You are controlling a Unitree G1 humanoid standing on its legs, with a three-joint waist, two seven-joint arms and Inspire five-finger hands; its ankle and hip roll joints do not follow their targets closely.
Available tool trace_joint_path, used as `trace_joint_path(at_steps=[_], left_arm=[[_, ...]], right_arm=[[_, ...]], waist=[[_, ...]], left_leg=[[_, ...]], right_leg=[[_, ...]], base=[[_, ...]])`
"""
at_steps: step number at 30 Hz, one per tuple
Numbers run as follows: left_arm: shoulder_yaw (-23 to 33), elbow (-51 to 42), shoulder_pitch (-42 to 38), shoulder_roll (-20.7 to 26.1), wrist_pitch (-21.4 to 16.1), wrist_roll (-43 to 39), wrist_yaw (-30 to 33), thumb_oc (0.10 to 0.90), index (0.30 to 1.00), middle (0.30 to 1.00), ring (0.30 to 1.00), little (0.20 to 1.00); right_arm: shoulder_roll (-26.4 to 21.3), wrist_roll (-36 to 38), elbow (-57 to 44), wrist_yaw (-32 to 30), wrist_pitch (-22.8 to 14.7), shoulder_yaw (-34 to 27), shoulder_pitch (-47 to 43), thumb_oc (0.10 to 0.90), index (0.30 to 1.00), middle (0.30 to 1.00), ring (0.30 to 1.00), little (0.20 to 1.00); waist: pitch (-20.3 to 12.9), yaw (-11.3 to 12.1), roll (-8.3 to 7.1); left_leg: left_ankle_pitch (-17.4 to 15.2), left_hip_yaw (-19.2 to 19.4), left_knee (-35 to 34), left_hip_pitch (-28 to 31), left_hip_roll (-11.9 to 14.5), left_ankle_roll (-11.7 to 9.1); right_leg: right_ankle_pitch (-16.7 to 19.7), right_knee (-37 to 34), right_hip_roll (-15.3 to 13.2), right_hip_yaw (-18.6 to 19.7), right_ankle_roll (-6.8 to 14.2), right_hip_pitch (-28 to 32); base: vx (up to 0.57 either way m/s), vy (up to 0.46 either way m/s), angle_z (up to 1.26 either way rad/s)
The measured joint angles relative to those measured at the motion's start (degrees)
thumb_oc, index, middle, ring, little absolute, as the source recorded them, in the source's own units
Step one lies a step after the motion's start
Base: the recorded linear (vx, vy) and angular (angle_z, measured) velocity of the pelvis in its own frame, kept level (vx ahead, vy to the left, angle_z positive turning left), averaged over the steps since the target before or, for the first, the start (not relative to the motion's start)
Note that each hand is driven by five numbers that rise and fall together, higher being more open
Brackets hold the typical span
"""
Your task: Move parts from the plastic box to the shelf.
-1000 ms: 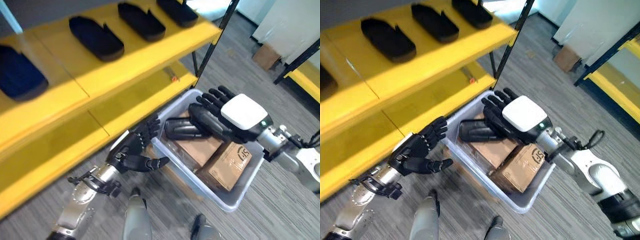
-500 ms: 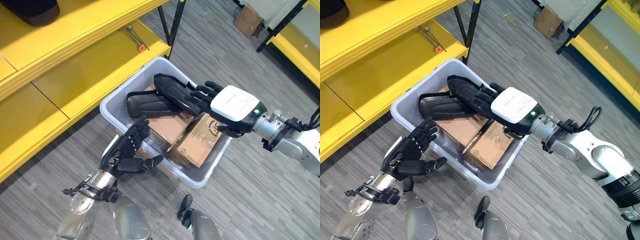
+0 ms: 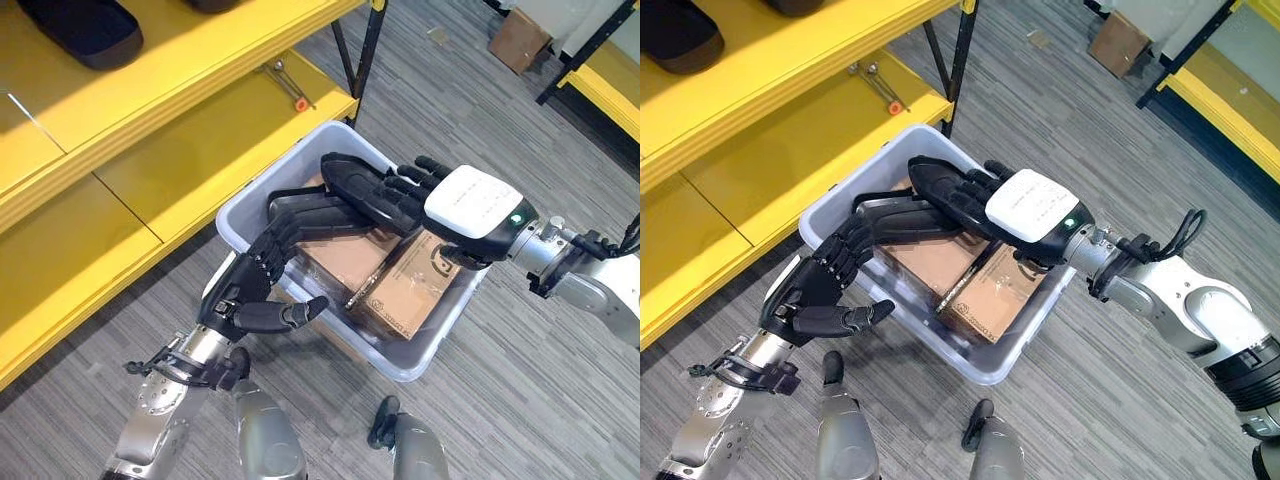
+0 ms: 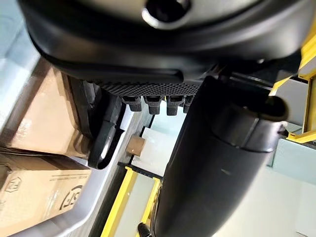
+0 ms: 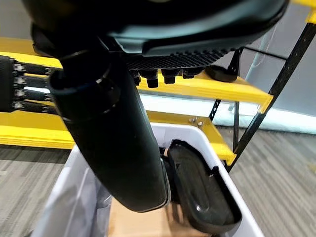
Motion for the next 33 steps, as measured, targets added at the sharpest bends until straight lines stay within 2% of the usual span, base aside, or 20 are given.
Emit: trace_joint_path(at_steps=[6, 14, 18, 19, 21, 22, 23, 24, 25, 26, 28, 29, 30, 31, 32, 33], left_arm=[[-0.3, 0.0, 1.1, 0.4, 0.2, 0.2, -1.4, 0.9, 1.0, 1.0, 1.0, 1.0], [-0.2, -0.3, 0.3, 1.7, 0.2, 0.1, -1.4, 0.9, 1.0, 1.0, 1.0, 1.0], [-0.4, 0.3, -0.2, 1.5, 0.2, 0.5, -2.0, 0.9, 1.0, 1.0, 1.0, 1.0], [-0.6, 0.4, -0.1, 1.5, 0.2, 0.5, -2.5, 0.9, 1.0, 1.0, 1.0, 1.0], [-0.3, 0.2, -0.4, 1.8, 0.6, 0.5, -3.8, 0.9, 1.0, 1.0, 1.0, 1.0], [-0.2, 0.1, -0.5, 1.8, 0.9, 0.6, -3.9, 0.9, 1.0, 1.0, 1.0, 1.0], [-0.5, 0.2, -0.9, 1.6, 1.6, 1.0, -3.7, 0.9, 1.0, 1.0, 1.0, 1.0], [-0.7, 0.2, -0.7, 1.7, 2.4, 1.5, -3.7, 0.9, 1.0, 1.0, 1.0, 1.0], [-0.6, -0.3, -0.3, 2.1, 2.4, 2.0, -3.5, 0.9, 1.0, 1.0, 1.0, 1.0], [-0.7, -0.6, -0.3, 2.3, 2.1, 2.0, -3.1, 0.9, 1.0, 1.0, 1.0, 1.0], [-0.3, -0.8, -2.6, 2.9, 2.6, 2.1, -0.8, 0.9, 1.0, 1.0, 1.0, 1.0], [-0.3, -0.7, -3.0, 2.6, 2.6, 2.1, -0.6, 0.9, 1.0, 1.0, 1.0, 1.0], [-0.2, -0.8, -4.0, 1.2, 2.6, 2.6, 0.5, 0.9, 1.0, 1.0, 1.0, 1.0], [-0.3, -1.1, -3.9, 0.8, 2.4, 2.9, 1.4, 0.9, 1.0, 1.0, 1.0, 1.0], [-0.4, -0.8, -3.8, 0.8, 2.4, 4.4, 1.9, 0.9, 1.0, 1.0, 1.0, 1.0], [-0.7, -0.3, -3.9, 0.8, 2.4, 5.1, 1.9, 0.9, 1.0, 1.0, 1.0, 1.0]], right_arm=[[0.4, -2.4, 3.7, -1.4, 3.1, 1.9, -3.3, 0.9, 1.0, 1.0, 1.0, 1.0], [2.1, -4.5, 7.8, -2.9, 4.0, 5.0, -4.6, 0.9, 1.0, 1.0, 1.0, 1.0], [2.4, -4.5, 9.5, -3.6, 3.6, 4.8, -5.1, 0.9, 1.0, 1.0, 1.0, 1.0], [2.2, -4.4, 9.6, -3.6, 3.7, 4.6, -3.8, 0.9, 1.0, 1.0, 1.0, 1.0], [2.9, -4.6, 9.1, -3.9, 3.2, 1.1, 1.4, 0.9, 1.0, 1.0, 1.0, 1.0], [3.9, -4.6, 9.1, -3.9, 3.2, 0.3, 2.8, 0.9, 1.0, 1.0, 1.0, 1.0], [6.9, -5.0, 9.9, -4.1, 3.1, -0.5, 4.0, 0.9, 1.0, 1.0, 1.0, 1.0], [9.2, -5.4, 9.6, -4.1, 3.3, -0.5, 5.5, 0.9, 1.0, 1.0, 1.0, 1.0], [9.0, -5.5, 8.0, -4.3, 1.7, -0.4, 7.1, 0.9, 1.0, 1.0, 1.0, 1.0], [8.6, -5.6, 6.7, -4.8, 1.0, -0.3, 7.2, 0.9, 1.0, 1.0, 1.0, 1.0], [8.7, -6.4, 4.6, -5.8, 0.6, -0.3, 4.1, 0.9, 1.0, 1.0, 1.0, 1.0], [8.7, -6.7, 4.4, -5.9, 0.6, -0.3, 3.2, 0.9, 1.0, 1.0, 1.0, 1.0], [8.6, -6.7, 4.0, -5.8, 0.6, -0.3, 1.6, 0.9, 1.0, 1.0, 1.0, 1.0], [8.2, -6.7, 3.0, -5.4, 0.6, -0.2, -0.2, 0.9, 1.0, 1.0, 1.0, 1.0], [8.1, -6.7, 2.9, -4.8, 0.7, -0.1, -2.2, 0.9, 1.0, 1.0, 1.0, 1.0], [7.6, -6.7, 2.7, -4.0, 0.9, 0.2, -3.4, 0.9, 1.0, 1.0, 1.0, 1.0]], waist=[[0.6, 0.8, 0.76], [1.6, 1.1, 1.17], [1.6, 0.4, 1.1], [1.6, 0.1, 1.12], [1.6, -0.2, 1.06], [1.6, -0.2, 1.06], [1.6, -0.2, 1.0], [1.6, -0.6, 1.05], [1.6, -1.1, 1.28], [1.4, -1.3, 1.05], [0.9, -2.4, 0.1], [1.0, -2.5, 0.32], [0.6, -3.2, 1.39], [0.3, -3.2, 2.1], [0.4, -3.2, 2.64], [0.4, -3.4, 2.81]], left_leg=[[0.5, -0.9, 0.5, -1.8, 0.1, 0.1], [0.6, -1.5, 0.7, -1.8, 0.0, -0.1], [0.1, -1.3, 1.4, -1.7, -1.4, 0.2], [-1.1, -1.0, 2.3, -1.4, -2.8, 0.9], [-4.0, -0.6, 5.6, -0.8, -4.2, 0.5], [-4.8, -0.3, 6.9, -0.5, -4.4, -0.2], [-8.3, -0.7, 10.2, 0.5, -5.2, -0.8], [-9.6, -0.2, 10.4, 2.9, -5.2, -0.7], [-9.5, 0.2, 9.2, 5.2, -5.0, -0.2], [-9.4, 0.4, 8.5, 5.3, -5.3, -0.2], [-9.1, -0.1, 8.4, 3.6, -5.4, -0.1], [-8.9, -0.8, 8.3, 3.0, -5.2, 0.0], [-8.4, -1.8, 7.1, 1.8, -4.3, 0.3], [-6.5, -1.5, 3.6, 1.3, -3.5, 3.0], [-3.4, -1.2, 0.7, 1.3, -2.7, 7.0], [-1.8, -0.9, -1.0, 1.3, -2.7, 8.6]], right_leg=[[-1.7, 4.4, -0.4, 0.1, -0.5, -3.1], [-2.5, 5.6, -0.7, -0.3, -0.9, -3.1], [-1.8, 4.4, -2.6, 0.6, -0.5, -2.5], [-1.2, 2.9, -3.5, 0.0, -0.2, -1.0], [1.1, 0.0, -4.6, 0.1, 0.6, 1.9], [1.6, 0.0, -5.1, 0.1, 0.2, 2.5], [4.7, 4.1, -6.5, 1.2, -0.1, 1.6], [6.3, 6.2, -6.8, 3.2, -1.5, 1.5], [4.6, 4.7, -6.4, 5.0, -0.3, 2.4], [3.2, 3.0, -5.7, 5.2, 1.0, 2.0], [3.9, -3.5, -4.3, 6.1, 0.6, 0.8], [5.6, -4.1, -3.7, 6.3, 1.6, 0.6], [5.7, -3.7, -2.6, 5.2, 1.4, -0.5], [6.0, -3.6, -1.1, 4.5, 0.5, -2.4], [5.6, -2.0, 0.0, 4.0, -0.5, -4.1], [5.0, -0.8, 0.4, 3.7, -0.8, -5.0]], base=[[0.05, -0.027, 0.03], [0.03, 0.076, 0.03], [0.02, 0.357, 0.04], [0.13, 0.316, 0.11], [0.27, 0.247, -0.05], [0.32, 0.035, -0.26], [0.31, -0.268, -0.32], [0.27, -0.425, -0.31], [0.17, -0.463, -0.21], [0.06, -0.356, -0.05], [-0.02, -0.33, 0.12], [-0.07, -0.219, 0.25], [-0.06, -0.114, 0.2], [-0.05, -0.122, 0.09], [-0.04, -0.136, 0.0], [-0.01, -0.138, 0.19]])
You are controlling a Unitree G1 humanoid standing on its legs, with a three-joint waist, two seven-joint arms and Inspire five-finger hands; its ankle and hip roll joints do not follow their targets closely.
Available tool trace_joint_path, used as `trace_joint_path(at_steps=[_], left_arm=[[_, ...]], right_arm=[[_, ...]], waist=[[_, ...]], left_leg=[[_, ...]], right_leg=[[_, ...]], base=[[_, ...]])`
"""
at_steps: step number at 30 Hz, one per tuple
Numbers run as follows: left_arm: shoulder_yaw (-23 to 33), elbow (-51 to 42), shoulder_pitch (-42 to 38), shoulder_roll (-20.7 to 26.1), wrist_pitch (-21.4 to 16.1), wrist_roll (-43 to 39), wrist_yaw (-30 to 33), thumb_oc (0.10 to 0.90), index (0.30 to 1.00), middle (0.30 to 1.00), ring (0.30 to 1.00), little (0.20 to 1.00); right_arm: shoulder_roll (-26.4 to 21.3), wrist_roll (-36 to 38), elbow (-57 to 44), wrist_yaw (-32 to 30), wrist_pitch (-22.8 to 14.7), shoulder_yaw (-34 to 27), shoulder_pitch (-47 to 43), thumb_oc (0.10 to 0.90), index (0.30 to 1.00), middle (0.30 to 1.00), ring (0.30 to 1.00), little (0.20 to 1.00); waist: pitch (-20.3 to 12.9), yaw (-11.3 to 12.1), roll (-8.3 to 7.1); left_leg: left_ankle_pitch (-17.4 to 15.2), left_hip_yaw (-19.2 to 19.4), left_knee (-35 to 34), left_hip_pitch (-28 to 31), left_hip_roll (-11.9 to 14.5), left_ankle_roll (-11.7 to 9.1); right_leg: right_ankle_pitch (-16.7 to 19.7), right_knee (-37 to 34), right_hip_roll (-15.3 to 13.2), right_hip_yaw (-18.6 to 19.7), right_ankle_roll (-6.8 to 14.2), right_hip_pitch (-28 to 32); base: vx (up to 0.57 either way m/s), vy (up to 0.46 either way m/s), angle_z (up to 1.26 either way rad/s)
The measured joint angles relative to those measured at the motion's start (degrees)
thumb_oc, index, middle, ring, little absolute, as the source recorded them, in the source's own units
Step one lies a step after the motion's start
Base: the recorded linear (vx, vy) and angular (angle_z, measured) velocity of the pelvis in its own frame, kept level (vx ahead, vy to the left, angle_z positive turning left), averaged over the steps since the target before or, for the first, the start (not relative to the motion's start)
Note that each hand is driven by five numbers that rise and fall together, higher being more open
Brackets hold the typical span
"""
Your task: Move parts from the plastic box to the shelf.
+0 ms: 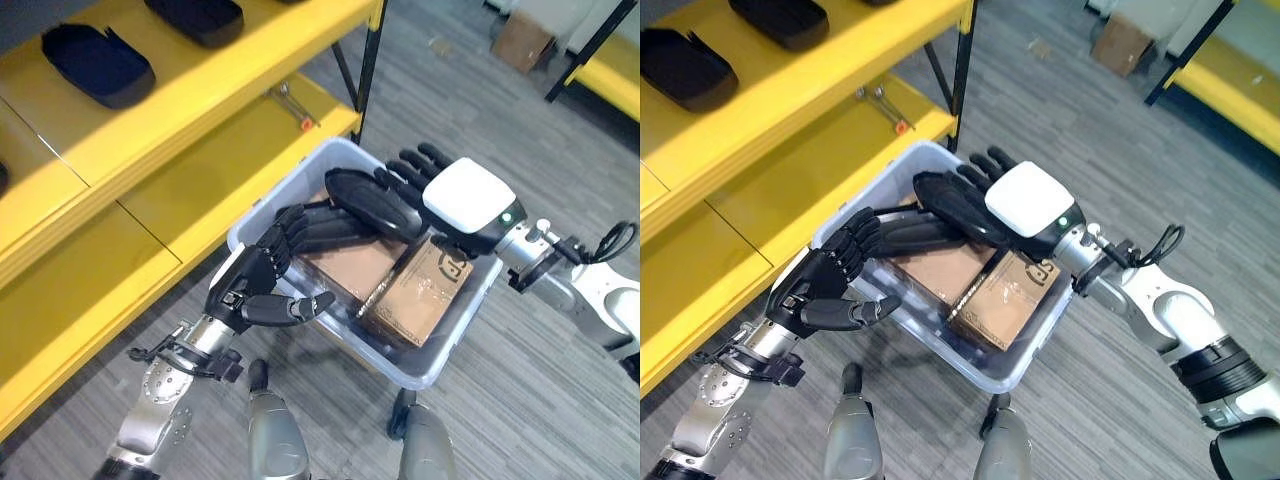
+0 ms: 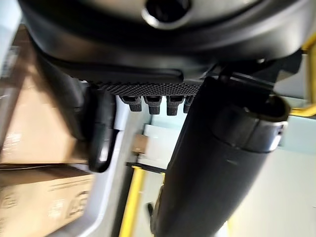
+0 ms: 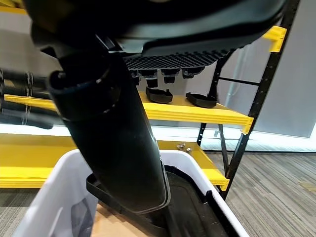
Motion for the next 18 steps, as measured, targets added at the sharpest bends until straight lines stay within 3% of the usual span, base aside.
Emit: trace_joint_path(at_steps=[1, 2, 3, 4, 5, 6, 7, 8, 9, 13, 15, 16, 18], left_arm=[[-0.6, 0.3, -0.1, 0.0, 0.0, 0.0, 0.2, 0.9, 1.0, 1.0, 1.0, 1.0], [-0.9, 0.4, -0.3, -0.4, 0.0, 0.0, 0.6, 0.9, 1.0, 1.0, 1.0, 1.0], [-1.1, 0.5, -0.4, -0.7, 0.0, -0.1, 0.6, 0.9, 1.0, 1.0, 1.0, 1.0], [-6.1, 3.5, -5.8, -1.5, -0.1, -0.3, -0.6, 0.9, 1.0, 1.0, 1.0, 1.0], [-7.1, 2.9, -6.7, -1.3, -0.2, -0.2, -0.9, 0.9, 1.0, 1.0, 1.0, 1.0], [-7.1, 1.4, -5.1, -0.7, -0.4, -0.2, -1.5, 0.9, 1.0, 1.0, 1.0, 1.0], [-7.4, 1.1, -4.3, -0.2, -0.3, -0.2, -2.4, 0.9, 1.0, 1.0, 1.0, 1.0], [-7.4, 0.9, -3.9, 0.0, -0.3, -0.2, -2.9, 0.9, 1.0, 1.0, 1.0, 1.0], [-7.3, 0.6, -4.0, 0.8, -0.3, -0.2, -3.1, 0.9, 1.0, 1.0, 1.0, 1.0], [-5.4, 0.6, -3.4, 1.1, 0.1, -0.2, -2.4, 0.9, 1.0, 1.0, 1.0, 1.0], [-3.2, 0.2, -1.3, 1.1, 0.1, -0.3, -0.3, 0.9, 1.0, 1.0, 1.0, 1.0], [-1.3, -0.6, 0.4, 0.9, 0.1, -0.3, -0.2, 0.9, 1.0, 1.0, 1.0, 1.0], [0.1, -1.0, 1.1, 0.7, 0.1, -0.2, -0.4, 0.9, 1.0, 1.0, 1.0, 1.0]], right_arm=[[-2.0, 0.1, -1.0, 1.3, 0.4, 0.4, -0.8, 0.9, 1.0, 1.0, 1.0, 1.0], [-3.6, 0.1, -1.7, 2.3, 0.9, 0.8, -0.4, 0.9, 1.0, 1.0, 1.0, 1.0], [-4.0, 0.1, -1.8, 2.8, 1.4, 0.9, 0.3, 0.9, 1.0, 1.0, 1.0, 1.0], [-9.4, 0.1, -3.1, 3.2, 3.2, -1.5, 7.2, 0.9, 1.0, 1.0, 1.0, 1.0], [-11.2, 0.0, -2.8, 3.9, 3.0, -1.4, 8.3, 0.9, 1.0, 1.0, 1.0, 1.0], [-10.4, 0.0, -2.2, 4.8, 3.1, -1.4, 8.6, 0.9, 1.0, 1.0, 1.0, 1.0], [-9.6, 0.1, -2.2, 4.9, 3.6, -1.4, 8.6, 0.9, 1.0, 1.0, 1.0, 1.0], [-9.4, 0.1, -2.3, 4.9, 3.8, -1.4, 8.6, 0.9, 1.0, 1.0, 1.0, 1.0], [-9.4, 0.1, -2.2, 5.0, 4.1, -1.3, 8.6, 0.9, 1.0, 1.0, 1.0, 1.0], [-9.0, 0.2, -0.8, 5.4, 4.2, 1.8, 5.8, 0.9, 1.0, 1.0, 1.0, 1.0], [-8.0, 0.3, 0.3, 5.3, 2.9, 6.8, 0.1, 0.9, 1.0, 1.0, 1.0, 1.0], [-8.0, 0.4, 0.3, 5.3, 2.2, 8.7, -2.7, 0.9, 1.0, 1.0, 1.0, 1.0], [-8.0, 1.3, 0.0, 5.2, 2.2, 8.5, -2.8, 0.9, 1.0, 1.0, 1.0, 1.0]], waist=[[0.0, -1.0, 0.27], [0.1, -1.5, 0.4], [0.1, -1.8, 0.71], [0.4, -5.1, 3.72], [0.6, -5.0, 4.37], [0.5, -2.6, 4.03], [0.4, -2.3, 4.3], [0.2, -2.8, 4.71], [0.4, -3.8, 4.22], [0.6, -3.3, 3.42], [0.6, -0.1, 2.28], [0.6, 0.3, 2.25], [0.2, -0.6, 1.66]], left_leg=[[2.5, 1.1, -2.7, 0.2, -0.2, 2.3], [5.5, 4.9, -2.8, -0.5, -0.2, 3.9], [7.6, 7.4, -2.3, -1.4, -0.3, 4.5], [18.1, 16.0, -1.8, -5.7, -0.3, 0.1], [19.1, 17.2, -3.0, -5.8, 0.2, 0.1], [12.7, 16.8, -1.9, -3.7, 0.0, -0.2], [6.6, 17.0, 0.2, -1.3, -0.3, -0.6], [3.3, 17.1, -0.1, 0.0, -1.0, -2.2], [3.9, 17.0, -0.4, 0.3, -2.3, -4.1], [3.7, 15.3, -0.5, 2.2, -3.1, -3.9], [2.5, 4.4, 0.5, 4.6, -3.9, -3.5], [0.0, -1.3, 1.1, 5.4, -3.7, -4.1], [-2.2, -1.8, 1.2, 6.2, -3.1, -6.6]], right_leg=[[-1.0, 1.2, -0.4, -1.0, -0.5, -0.7], [-1.6, 1.5, -0.9, -2.4, -0.8, -0.6], [-2.2, 1.7, -0.9, -3.3, -0.5, 0.2], [-3.9, -1.5, -1.9, -10.7, -2.1, 5.4], [-4.0, -2.2, -2.4, -12.1, -2.5, 6.3], [-4.0, -2.1, -2.7, -11.1, -2.8, 6.0], [-3.7, -1.8, -2.8, -10.7, -2.4, 6.1], [-3.6, -1.3, -2.9, -10.8, -1.6, 6.2], [-3.8, -0.4, -3.7, -10.4, -0.8, 6.2], [-2.2, -3.5, -3.2, -8.9, 0.0, 7.6], [-0.8, -4.5, -1.8, -3.2, -0.3, 7.1], [-0.4, -4.6, -1.1, -1.2, 0.0, 6.9], [-0.3, -4.2, -0.6, -0.6, 0.3, 6.9]], base=[[0.04, -0.22, 0.41], [0.02, -0.214, 0.57], [0.01, -0.122, 1.88], [-0.02, 0.015, 2.0], [-0.01, 0.043, 1.58], [0.05, -0.029, -0.03], [0.05, -0.041, -0.28], [0.12, -0.053, 0.08], [0.08, -0.032, 0.15], [0.13, -0.011, -0.22], [0.1, -0.034, -1.15], [0.11, -0.046, -0.96], [0.05, -0.025, -0.33]])
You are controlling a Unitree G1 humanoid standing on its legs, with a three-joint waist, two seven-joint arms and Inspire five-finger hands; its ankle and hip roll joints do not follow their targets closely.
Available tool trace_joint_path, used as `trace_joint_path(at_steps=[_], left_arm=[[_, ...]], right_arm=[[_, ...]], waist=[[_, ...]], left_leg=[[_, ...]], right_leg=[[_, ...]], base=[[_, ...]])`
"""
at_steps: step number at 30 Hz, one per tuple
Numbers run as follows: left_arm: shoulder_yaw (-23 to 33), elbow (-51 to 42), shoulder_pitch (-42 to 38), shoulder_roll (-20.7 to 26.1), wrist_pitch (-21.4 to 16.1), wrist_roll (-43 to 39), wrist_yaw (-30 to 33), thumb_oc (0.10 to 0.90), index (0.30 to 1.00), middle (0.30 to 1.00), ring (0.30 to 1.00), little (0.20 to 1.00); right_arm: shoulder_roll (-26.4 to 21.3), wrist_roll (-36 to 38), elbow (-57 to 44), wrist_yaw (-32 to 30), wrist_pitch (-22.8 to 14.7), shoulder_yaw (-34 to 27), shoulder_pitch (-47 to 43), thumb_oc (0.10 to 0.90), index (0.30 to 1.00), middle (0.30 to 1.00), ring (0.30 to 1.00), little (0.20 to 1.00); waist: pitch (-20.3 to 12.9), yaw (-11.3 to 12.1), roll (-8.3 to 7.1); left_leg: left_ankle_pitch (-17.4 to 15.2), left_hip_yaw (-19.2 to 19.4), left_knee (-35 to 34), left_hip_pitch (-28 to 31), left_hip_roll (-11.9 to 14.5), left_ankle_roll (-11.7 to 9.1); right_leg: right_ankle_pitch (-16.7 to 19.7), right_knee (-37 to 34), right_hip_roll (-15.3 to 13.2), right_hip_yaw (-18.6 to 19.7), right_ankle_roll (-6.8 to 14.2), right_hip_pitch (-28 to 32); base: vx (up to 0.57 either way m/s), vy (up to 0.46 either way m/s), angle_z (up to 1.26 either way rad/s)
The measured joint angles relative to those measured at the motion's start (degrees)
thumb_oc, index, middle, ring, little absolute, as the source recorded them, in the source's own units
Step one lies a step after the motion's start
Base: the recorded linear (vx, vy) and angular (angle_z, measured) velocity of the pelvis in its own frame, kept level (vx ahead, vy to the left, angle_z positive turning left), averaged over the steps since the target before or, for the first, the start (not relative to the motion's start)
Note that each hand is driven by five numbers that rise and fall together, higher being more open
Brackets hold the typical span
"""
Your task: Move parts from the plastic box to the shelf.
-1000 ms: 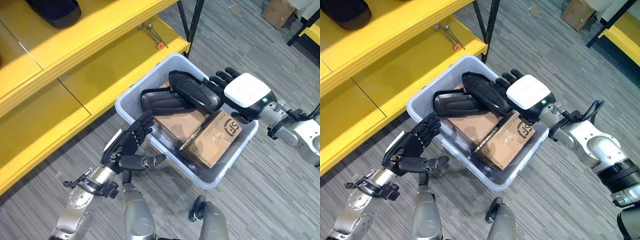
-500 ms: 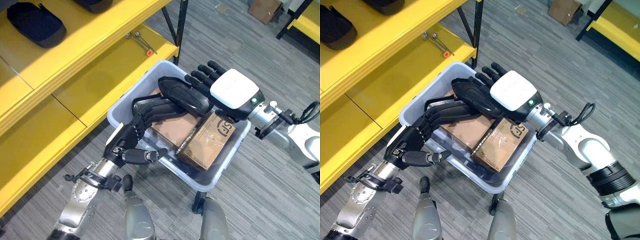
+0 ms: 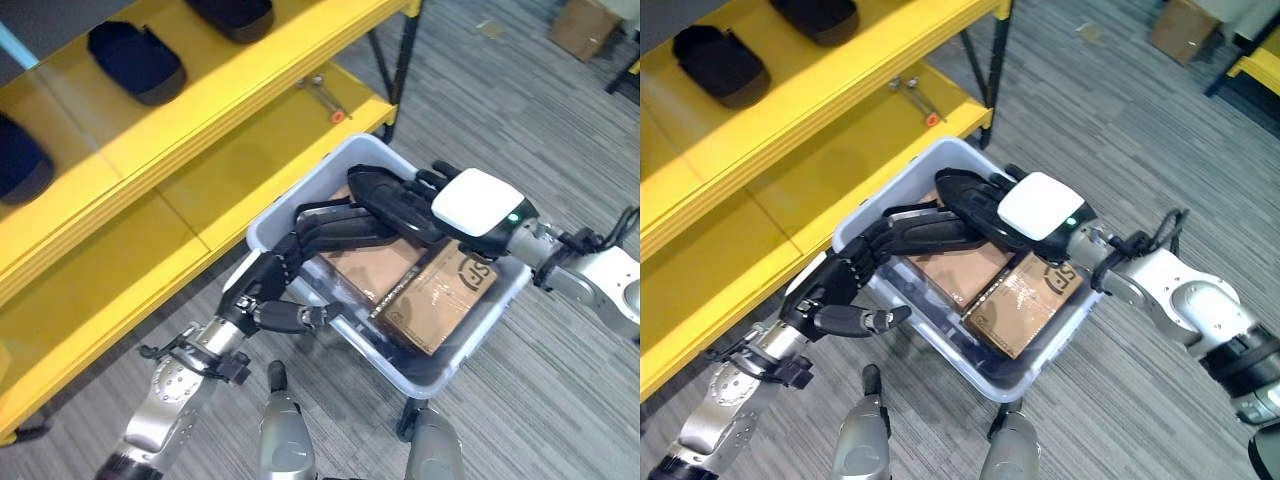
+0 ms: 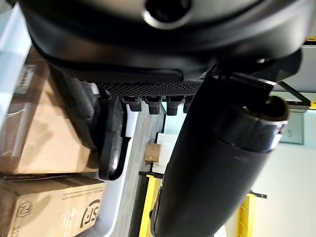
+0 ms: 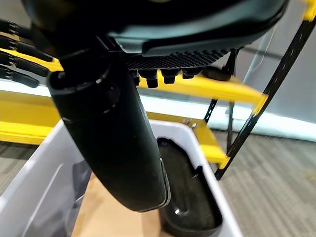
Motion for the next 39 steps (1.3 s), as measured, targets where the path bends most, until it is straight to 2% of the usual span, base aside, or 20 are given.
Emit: trace_joint_path(at_steps=[3, 6, 7, 8, 11, 14, 17, 20, 22, 23, 24, 33, 35, 39], left_arm=[[0.1, 0.0, -0.8, 0.0, 0.0, 0.0, -0.1, 0.9, 1.0, 1.0, 1.0, 1.0], [0.2, 0.0, 0.0, 0.0, 0.1, 0.0, -0.1, 0.9, 1.0, 1.0, 1.0, 1.0], [0.2, 0.1, 0.2, 1.1, -0.6, 0.0, -0.2, 0.9, 1.0, 1.0, 1.0, 1.0], [0.3, 0.3, 0.0, 1.3, -0.5, 0.0, -0.1, 0.9, 1.0, 1.0, 1.0, 1.0], [-0.1, 0.3, 0.6, 2.0, -0.4, 0.0, -0.3, 0.9, 1.0, 1.0, 1.0, 1.0], [-0.1, 0.2, 0.9, 2.7, -0.5, 0.0, -0.5, 0.9, 1.0, 1.0, 1.0, 1.0], [-0.3, 0.2, 0.8, 2.7, -0.5, 0.1, -1.5, 0.9, 1.0, 1.0, 1.0, 1.0], [-0.9, 0.1, 0.3, 2.8, -0.5, 0.1, -1.7, 0.9, 1.0, 1.0, 1.0, 1.0], [-1.0, 0.2, -0.6, 3.2, -0.5, 0.1, -1.6, 0.9, 1.0, 1.0, 1.0, 1.0], [-1.4, 0.2, -0.9, 3.7, -0.5, 0.1, -1.9, 0.9, 1.0, 1.0, 1.0, 1.0], [-1.8, 0.2, -1.3, 4.4, -0.5, 0.1, -2.7, 0.9, 1.0, 1.0, 1.0, 1.0], [-2.2, 0.2, -3.8, 8.3, -0.4, 0.0, -4.1, 0.9, 1.0, 1.0, 1.0, 1.0], [-1.8, 0.1, -4.9, 9.8, -0.3, -0.1, -4.1, 0.9, 1.0, 1.0, 1.0, 1.0], [-1.7, 0.0, -5.3, 9.8, -0.3, -0.1, -4.2, 0.9, 1.0, 1.0, 1.0, 1.0]], right_arm=[[0.0, 0.0, 0.0, 0.1, -0.2, 0.0, 0.0, 0.9, 1.0, 1.0, 1.0, 1.0], [0.4, 0.0, 0.0, 0.2, -0.6, 0.1, 0.0, 0.9, 1.0, 1.0, 1.0, 1.0], [0.0, 0.0, -1.1, 0.0, -1.3, -0.8, 0.2, 0.9, 1.0, 1.0, 1.0, 1.0], [-0.2, 0.0, -1.6, 0.0, -1.4, -0.8, 0.0, 0.9, 1.0, 1.0, 1.0, 1.0], [0.1, 0.4, -2.0, -0.1, -1.6, 0.5, -1.3, 0.9, 1.0, 1.0, 1.0, 1.0], [0.5, 1.1, 0.1, -0.8, -1.1, 2.4, -4.0, 0.9, 1.0, 1.0, 1.0, 1.0], [1.2, 1.1, 3.3, -1.7, -0.3, 2.6, -4.8, 0.9, 1.0, 1.0, 1.0, 1.0], [1.6, 1.0, 4.9, -2.8, 0.8, 2.8, -4.9, 0.9, 1.0, 1.0, 1.0, 1.0], [1.8, 0.9, 5.3, -4.1, 1.6, 3.0, -4.9, 0.9, 1.0, 1.0, 1.0, 1.0], [2.5, 1.0, 6.5, -5.2, 2.1, 3.8, -4.9, 0.9, 1.0, 1.0, 1.0, 1.0], [2.5, 0.9, 7.2, -5.5, 2.3, 4.2, -5.0, 0.9, 1.0, 1.0, 1.0, 1.0], [3.9, 0.9, 11.7, -9.5, 6.6, 4.8, -6.4, 0.9, 1.0, 1.0, 1.0, 1.0], [4.3, 0.8, 11.8, -11.9, 6.9, 4.8, -8.0, 0.9, 1.0, 1.0, 1.0, 1.0], [4.5, -0.2, 11.8, -15.1, 8.1, 4.8, -10.4, 0.9, 1.0, 1.0, 1.0, 1.0]], waist=[[-0.6, 0.4, -1.37], [-0.6, 1.3, -1.39], [-0.6, 1.8, -1.99], [-0.6, 1.7, -2.01], [-0.4, 3.4, -2.38], [0.7, 3.6, -2.72], [2.0, 4.1, -3.06], [2.9, 4.6, -3.3], [3.1, 4.6, -3.09], [3.1, 4.2, -3.18], [3.1, 4.1, -3.18], [3.1, 3.6, -3.14], [3.2, 3.7, -3.11], [3.2, 3.9, -3.12]], left_leg=[[-1.7, 0.0, -0.2, -1.1, -0.1, -0.9], [-1.7, 0.2, -0.2, -1.4, -0.3, -1.0], [-2.3, -0.5, 2.0, -4.3, 0.0, -1.8], [-2.2, -1.3, 2.3, -5.4, 0.1, -1.7], [-1.0, -2.2, 2.5, -8.6, 2.0, -0.2], [0.4, -3.7, 2.5, -11.0, 3.4, 1.8], [1.4, -5.1, 2.3, -13.1, 5.2, 3.3], [2.1, -5.6, 2.6, -13.8, 6.2, 3.4], [2.9, -6.5, 2.8, -15.1, 7.2, 3.4], [3.9, -6.5, 2.9, -16.0, 7.9, 4.7], [4.2, -6.5, 2.9, -16.3, 8.1, 5.1], [4.6, -6.5, 4.4, -18.7, 8.3, 4.6], [4.6, -6.5, 5.3, -20.2, 8.6, 4.6], [4.5, -6.9, 5.5, -21.7, 9.0, 4.4]], right_leg=[[0.8, 0.2, -0.1, 1.0, 0.4, -1.9], [1.2, 0.1, -0.2, 1.5, 0.2, -2.6], [-1.7, 5.0, 0.0, 1.6, -0.4, -6.0], [-2.2, 5.9, 0.0, 1.4, -0.7, -7.0], [-3.6, 10.4, 1.7, 1.3, -2.3, -11.9], [-5.6, 14.5, 2.7, 0.1, -4.1, -15.1], [-8.5, 18.8, 3.9, -0.8, -6.9, -18.4], [-10.8, 22.8, 4.5, -1.2, -7.6, -20.7], [-12.2, 24.5, 5.2, -1.9, -9.0, -22.2], [-12.6, 25.1, 5.8, -2.5, -10.3, -22.5], [-13.0, 25.6, 5.8, -2.7, -10.7, -22.8], [-13.4, 27.2, 5.8, -3.0, -10.6, -25.1], [-14.1, 28.3, 5.8, -3.2, -11.1, -26.2], [-15.0, 30.5, 5.9, -3.4, -12.0, -28.5]], base=[[0.0, 0.0, -0.05], [0.09, -0.319, -0.04], [-0.02, -0.16, 0.11], [-0.04, -0.188, 0.16], [-0.04, -0.203, 0.01], [0.01, -0.195, 0.08], [0.03, -0.163, 0.07], [0.04, -0.198, -0.03], [0.03, -0.188, 0.07], [0.04, -0.178, 0.12], [0.03, -0.132, 0.11], [0.02, -0.09, 0.01], [0.03, -0.115, 0.04], [0.02, -0.11, 0.02]])
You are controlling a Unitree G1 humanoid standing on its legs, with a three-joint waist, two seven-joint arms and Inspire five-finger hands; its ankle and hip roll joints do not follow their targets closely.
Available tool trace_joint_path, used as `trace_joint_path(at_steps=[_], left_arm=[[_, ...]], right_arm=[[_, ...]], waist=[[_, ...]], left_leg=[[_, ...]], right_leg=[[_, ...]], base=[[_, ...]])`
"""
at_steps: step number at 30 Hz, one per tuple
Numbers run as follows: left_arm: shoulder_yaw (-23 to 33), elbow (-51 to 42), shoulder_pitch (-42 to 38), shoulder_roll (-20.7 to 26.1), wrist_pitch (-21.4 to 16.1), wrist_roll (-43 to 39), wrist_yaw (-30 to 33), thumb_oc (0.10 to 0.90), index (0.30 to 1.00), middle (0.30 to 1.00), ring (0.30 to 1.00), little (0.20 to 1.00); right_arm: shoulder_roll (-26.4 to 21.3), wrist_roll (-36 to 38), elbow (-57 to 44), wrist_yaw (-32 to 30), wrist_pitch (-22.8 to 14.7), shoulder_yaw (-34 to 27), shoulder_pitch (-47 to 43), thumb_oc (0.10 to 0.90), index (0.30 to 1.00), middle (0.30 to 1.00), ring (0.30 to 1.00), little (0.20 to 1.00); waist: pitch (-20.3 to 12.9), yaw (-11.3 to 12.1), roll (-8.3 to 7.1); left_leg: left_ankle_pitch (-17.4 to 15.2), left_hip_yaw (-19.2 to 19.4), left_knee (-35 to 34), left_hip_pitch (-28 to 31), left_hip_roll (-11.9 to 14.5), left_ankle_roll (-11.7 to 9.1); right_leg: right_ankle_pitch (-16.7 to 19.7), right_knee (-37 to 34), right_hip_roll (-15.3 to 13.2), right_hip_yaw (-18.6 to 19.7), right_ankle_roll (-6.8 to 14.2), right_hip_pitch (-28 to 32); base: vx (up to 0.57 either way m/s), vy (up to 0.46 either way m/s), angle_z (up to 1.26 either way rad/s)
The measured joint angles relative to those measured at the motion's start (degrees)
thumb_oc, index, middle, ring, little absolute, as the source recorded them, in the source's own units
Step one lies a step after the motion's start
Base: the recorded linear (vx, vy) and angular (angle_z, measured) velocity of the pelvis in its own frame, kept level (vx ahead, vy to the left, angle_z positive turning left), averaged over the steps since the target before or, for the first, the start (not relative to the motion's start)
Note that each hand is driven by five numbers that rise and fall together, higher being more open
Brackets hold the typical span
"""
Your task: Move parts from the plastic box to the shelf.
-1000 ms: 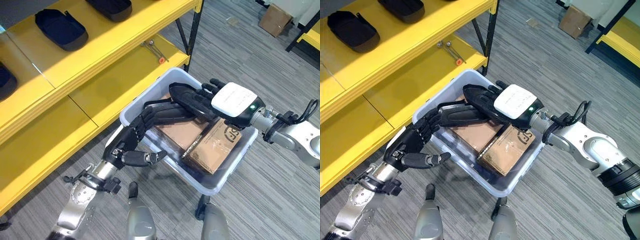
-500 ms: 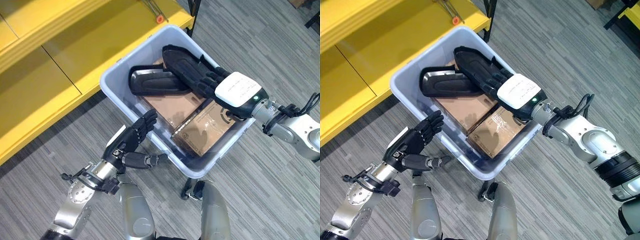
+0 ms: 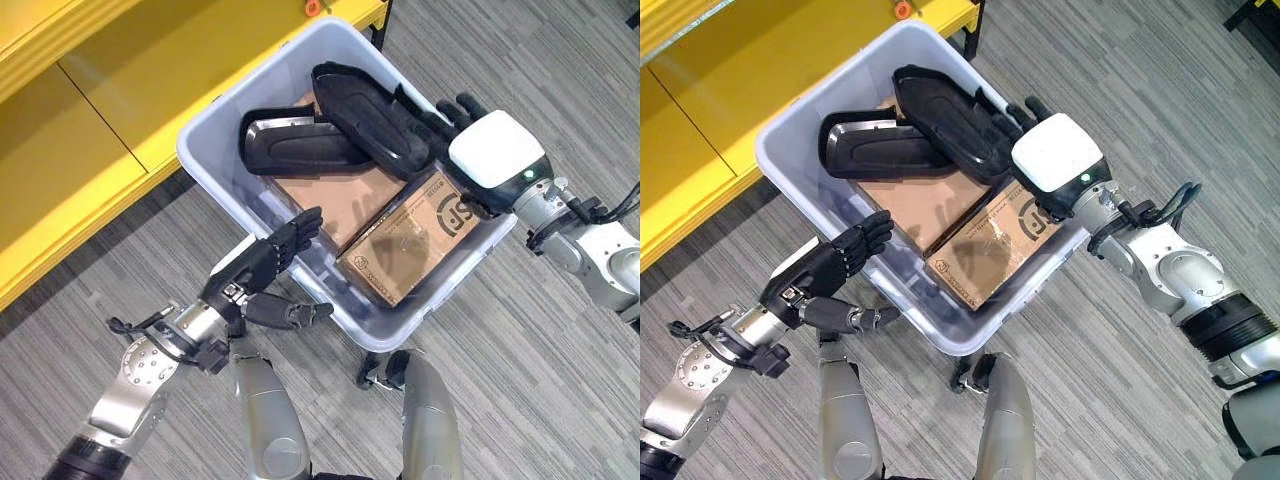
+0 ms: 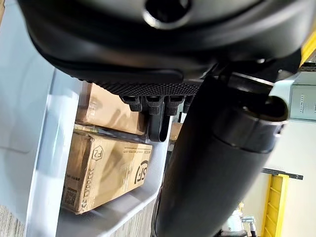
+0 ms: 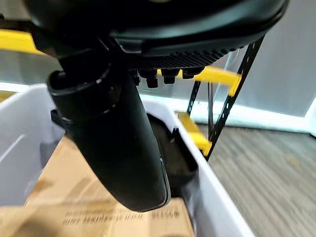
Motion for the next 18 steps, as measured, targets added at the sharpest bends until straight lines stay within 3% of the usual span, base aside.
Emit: trace_joint_path(at_steps=[6, 9, 18], left_arm=[[0.0, 0.0, 0.5, 0.1, 0.5, 0.0, -1.5, 0.9, 1.0, 1.0, 1.0, 1.0], [0.6, -0.1, 0.4, 0.6, 0.6, 0.0, -2.4, 0.9, 1.0, 1.0, 1.0, 1.0], [1.3, -0.2, -0.7, 1.8, 1.2, -0.1, -3.6, 0.9, 1.0, 1.0, 1.0, 1.0]], right_arm=[[0.7, -0.3, 0.5, -2.2, 3.0, 0.5, -1.0, 0.9, 1.0, 1.0, 1.0, 1.0], [0.8, -0.4, 2.0, -2.9, 4.1, 4.8, -4.6, 0.9, 1.0, 1.0, 1.0, 1.0], [2.0, 0.0, 4.2, -2.9, 6.1, 8.9, -9.7, 0.9, 1.0, 1.0, 1.0, 1.0]], waist=[[0.0, 0.8, -0.02], [0.0, 1.2, -0.14], [0.0, 1.3, -0.21]], left_leg=[[-0.6, -1.4, 0.2, -1.8, 0.2, -1.1], [-0.9, -1.8, 0.4, -3.0, 0.1, -1.5], [-0.9, -3.4, 1.0, -5.2, 0.1, -1.9]], right_leg=[[-0.7, 1.9, 0.0, -0.4, -0.8, -2.1], [-1.5, 2.7, -0.4, -0.4, -0.8, -3.2], [-1.9, 4.0, -0.9, -1.3, -1.0, -4.4]], base=[[0.04, -0.104, 0.04], [0.03, -0.077, 0.06], [0.01, -0.048, 0.05]])
